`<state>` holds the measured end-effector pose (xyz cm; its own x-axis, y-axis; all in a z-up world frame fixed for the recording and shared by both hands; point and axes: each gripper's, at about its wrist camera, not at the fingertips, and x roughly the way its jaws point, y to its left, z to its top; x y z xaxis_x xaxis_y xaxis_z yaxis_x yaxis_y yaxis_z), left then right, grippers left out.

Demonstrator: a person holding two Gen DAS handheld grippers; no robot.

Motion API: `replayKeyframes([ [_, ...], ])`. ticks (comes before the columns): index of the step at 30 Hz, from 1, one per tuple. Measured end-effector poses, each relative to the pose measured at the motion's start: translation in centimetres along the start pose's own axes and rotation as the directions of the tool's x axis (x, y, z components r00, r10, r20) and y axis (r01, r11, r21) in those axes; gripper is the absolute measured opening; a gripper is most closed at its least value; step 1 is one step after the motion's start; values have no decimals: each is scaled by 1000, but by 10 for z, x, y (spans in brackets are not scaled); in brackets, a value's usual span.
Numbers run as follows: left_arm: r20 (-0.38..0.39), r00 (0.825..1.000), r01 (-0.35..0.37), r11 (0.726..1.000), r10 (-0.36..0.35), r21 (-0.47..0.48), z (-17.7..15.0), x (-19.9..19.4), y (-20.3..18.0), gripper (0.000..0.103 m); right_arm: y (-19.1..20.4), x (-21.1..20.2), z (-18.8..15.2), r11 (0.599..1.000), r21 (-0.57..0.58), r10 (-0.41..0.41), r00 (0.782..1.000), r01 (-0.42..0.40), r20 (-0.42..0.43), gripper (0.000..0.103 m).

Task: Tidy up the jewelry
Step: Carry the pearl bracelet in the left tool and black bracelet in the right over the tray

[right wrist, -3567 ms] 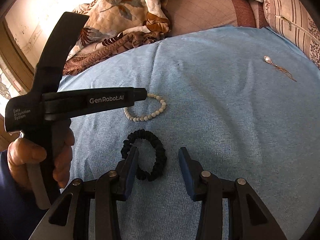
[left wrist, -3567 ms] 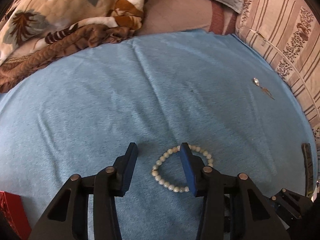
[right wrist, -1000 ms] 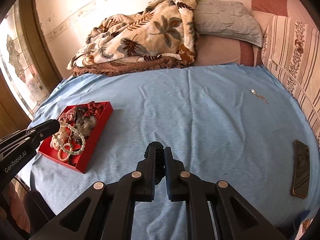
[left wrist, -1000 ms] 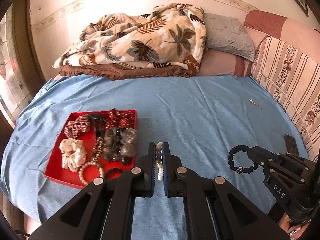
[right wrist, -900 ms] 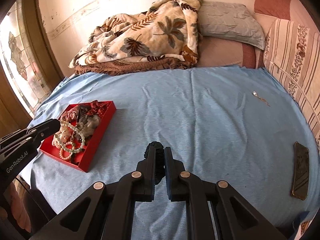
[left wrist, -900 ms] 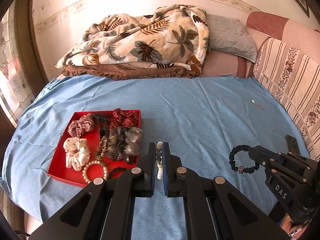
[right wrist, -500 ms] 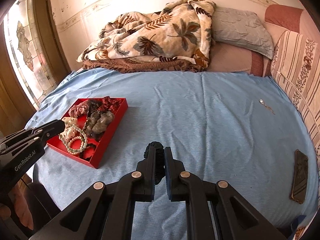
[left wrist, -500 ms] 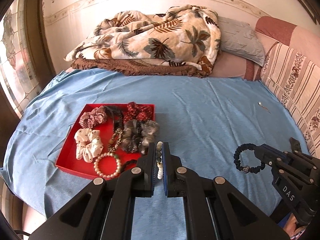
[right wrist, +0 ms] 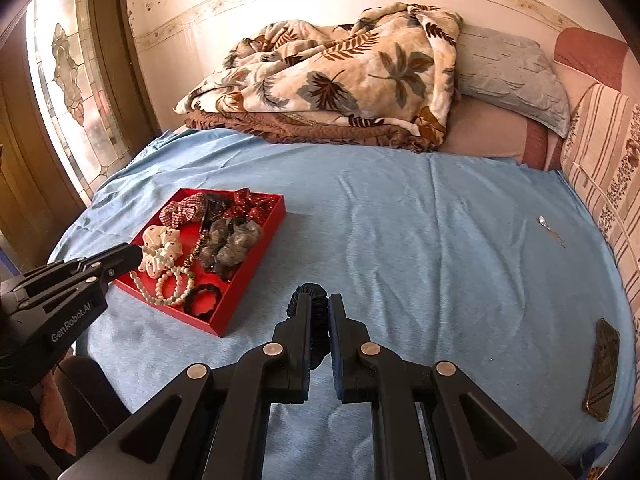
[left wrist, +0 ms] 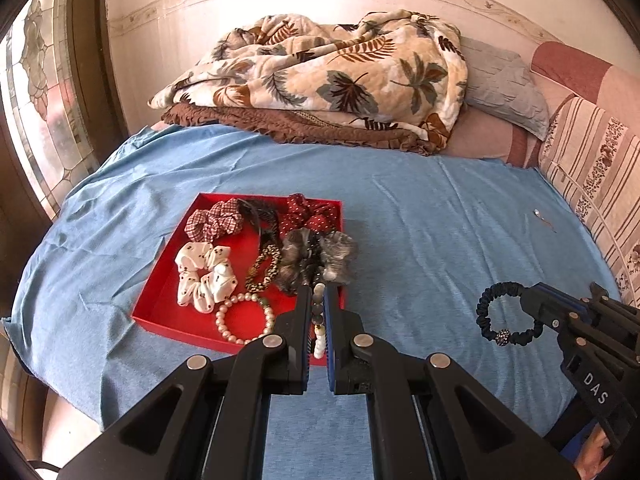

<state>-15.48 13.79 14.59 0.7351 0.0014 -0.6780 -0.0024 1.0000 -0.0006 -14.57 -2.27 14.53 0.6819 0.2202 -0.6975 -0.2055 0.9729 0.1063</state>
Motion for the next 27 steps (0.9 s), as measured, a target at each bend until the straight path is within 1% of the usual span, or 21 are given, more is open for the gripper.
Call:
replayKeyframes([
  [16,-24,999,-23,997,21,-75,-4,11,48,6,44,18,18,997,-62,42,999,-44,-30,9],
  [21,-32,999,-36,996,34,-84,-4,17,62,6,61,25,23,994,-86,61,997,-64,-44,9],
  [27,-27,997,-67,995,65,-71,0,22,79,6,76,33,32,991,-96,86,995,-91,-50,9],
])
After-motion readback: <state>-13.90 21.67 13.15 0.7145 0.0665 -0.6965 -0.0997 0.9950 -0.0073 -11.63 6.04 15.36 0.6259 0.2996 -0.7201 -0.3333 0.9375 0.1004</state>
